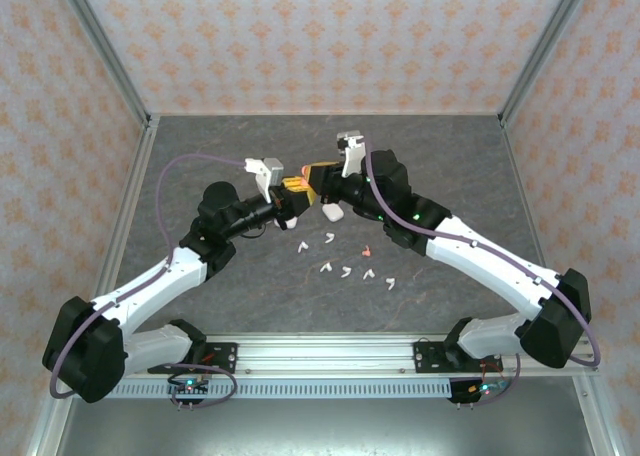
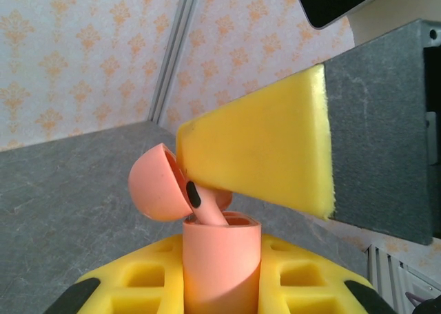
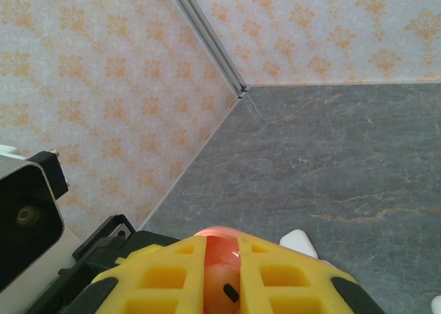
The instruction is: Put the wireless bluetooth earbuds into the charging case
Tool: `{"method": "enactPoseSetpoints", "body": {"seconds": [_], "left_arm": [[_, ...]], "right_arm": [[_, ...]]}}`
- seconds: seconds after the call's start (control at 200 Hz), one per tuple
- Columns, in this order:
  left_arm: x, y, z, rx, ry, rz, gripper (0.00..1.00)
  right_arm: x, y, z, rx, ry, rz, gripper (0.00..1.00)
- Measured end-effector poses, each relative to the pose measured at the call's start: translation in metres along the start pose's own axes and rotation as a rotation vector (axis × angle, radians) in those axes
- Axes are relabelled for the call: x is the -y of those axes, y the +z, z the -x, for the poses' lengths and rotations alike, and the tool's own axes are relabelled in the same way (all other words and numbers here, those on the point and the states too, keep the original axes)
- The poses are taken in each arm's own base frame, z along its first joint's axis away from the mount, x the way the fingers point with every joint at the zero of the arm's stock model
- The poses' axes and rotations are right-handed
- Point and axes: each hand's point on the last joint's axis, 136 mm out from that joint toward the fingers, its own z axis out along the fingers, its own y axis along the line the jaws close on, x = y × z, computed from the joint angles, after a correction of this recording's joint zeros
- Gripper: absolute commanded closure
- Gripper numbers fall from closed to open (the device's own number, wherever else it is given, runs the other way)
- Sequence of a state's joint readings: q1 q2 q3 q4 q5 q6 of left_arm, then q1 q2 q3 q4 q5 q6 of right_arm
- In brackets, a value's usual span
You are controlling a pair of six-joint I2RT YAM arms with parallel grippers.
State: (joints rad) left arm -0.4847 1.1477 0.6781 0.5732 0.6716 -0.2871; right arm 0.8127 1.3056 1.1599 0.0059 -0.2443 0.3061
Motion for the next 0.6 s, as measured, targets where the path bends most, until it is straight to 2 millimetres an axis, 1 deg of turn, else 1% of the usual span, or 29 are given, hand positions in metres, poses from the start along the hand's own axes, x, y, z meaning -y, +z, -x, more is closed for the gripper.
{"method": "enactPoseSetpoints", "body": {"seconds": [0.1, 0.285, 0.39, 0.49, 0.601], "left_arm": [[0.000, 0.000, 0.000, 0.001, 0.001, 0.000, 1.00], [0.001, -0.001, 0.003, 0.018, 0.011, -0.007, 1.00], [0.001, -0.002, 0.000, 0.019, 0.019, -0.007, 1.00], [0.003, -0.004, 0.000, 0.023, 0.037, -0.008, 1.00], [0.006, -0.008, 0.005, 0.037, 0.059, -0.012, 1.00]], "right_arm": [[-0.001, -0.001, -0.001, -0.007, 0.020, 0.008, 0.80], [-0.009, -0.008, 0.001, -0.007, 0.056, 0.041, 0.60], [-0.012, -0.014, 0.007, -0.003, 0.064, 0.048, 0.55], [-0.011, -0.025, 0.021, 0.009, 0.066, 0.023, 0.52], [0.002, -0.047, 0.049, 0.056, 0.071, -0.061, 0.53]]}}
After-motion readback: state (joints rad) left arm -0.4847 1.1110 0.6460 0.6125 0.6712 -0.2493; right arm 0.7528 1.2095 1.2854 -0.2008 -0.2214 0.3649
